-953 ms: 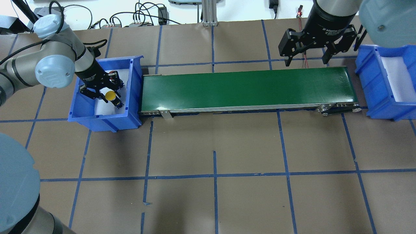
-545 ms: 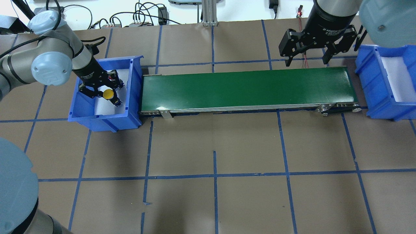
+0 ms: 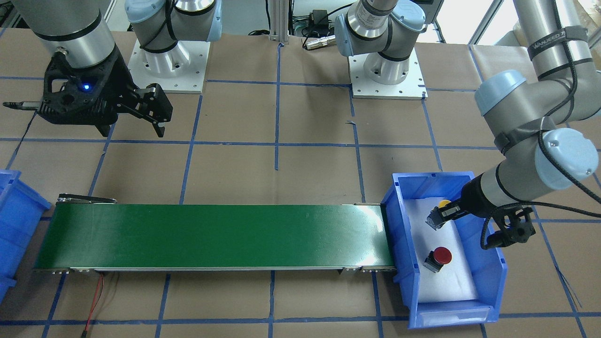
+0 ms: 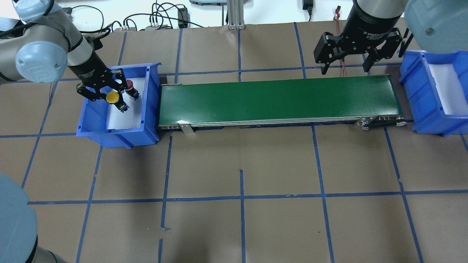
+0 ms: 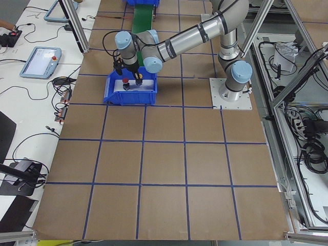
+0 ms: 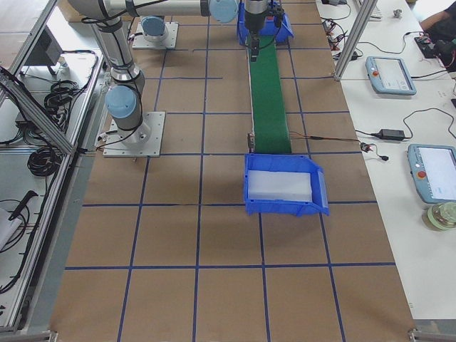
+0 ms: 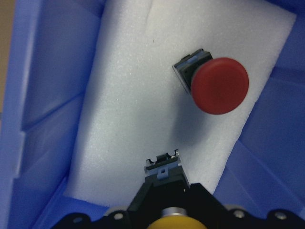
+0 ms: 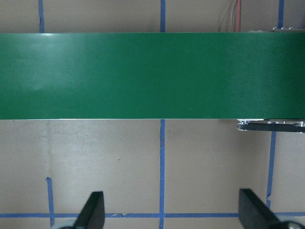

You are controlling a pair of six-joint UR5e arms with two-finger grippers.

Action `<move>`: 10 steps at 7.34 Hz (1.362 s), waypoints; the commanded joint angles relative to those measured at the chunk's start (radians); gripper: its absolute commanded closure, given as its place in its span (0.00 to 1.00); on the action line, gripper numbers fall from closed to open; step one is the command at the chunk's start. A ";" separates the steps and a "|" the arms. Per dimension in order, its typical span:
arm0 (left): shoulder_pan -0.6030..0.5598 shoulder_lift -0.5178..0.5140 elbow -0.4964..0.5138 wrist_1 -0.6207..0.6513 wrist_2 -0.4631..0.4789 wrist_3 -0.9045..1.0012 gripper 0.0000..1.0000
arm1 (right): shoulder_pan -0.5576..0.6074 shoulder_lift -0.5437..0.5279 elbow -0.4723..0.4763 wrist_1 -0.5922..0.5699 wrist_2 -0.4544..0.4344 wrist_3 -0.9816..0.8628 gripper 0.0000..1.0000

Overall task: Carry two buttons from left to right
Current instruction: 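Lift the yellow button out of the bin with the left gripper, then carry the yellow button onto the green belt and open the left gripper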

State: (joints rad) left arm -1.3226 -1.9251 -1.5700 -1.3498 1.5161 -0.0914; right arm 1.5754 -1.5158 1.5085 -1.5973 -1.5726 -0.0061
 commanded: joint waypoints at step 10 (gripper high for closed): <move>-0.343 -0.139 0.182 0.024 0.068 0.346 0.62 | -0.031 -0.003 -0.004 0.032 0.009 -0.018 0.00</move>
State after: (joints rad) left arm -1.6571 -2.0369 -1.3954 -1.3511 1.5790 0.2345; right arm 1.5540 -1.5169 1.5064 -1.5900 -1.5632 -0.0224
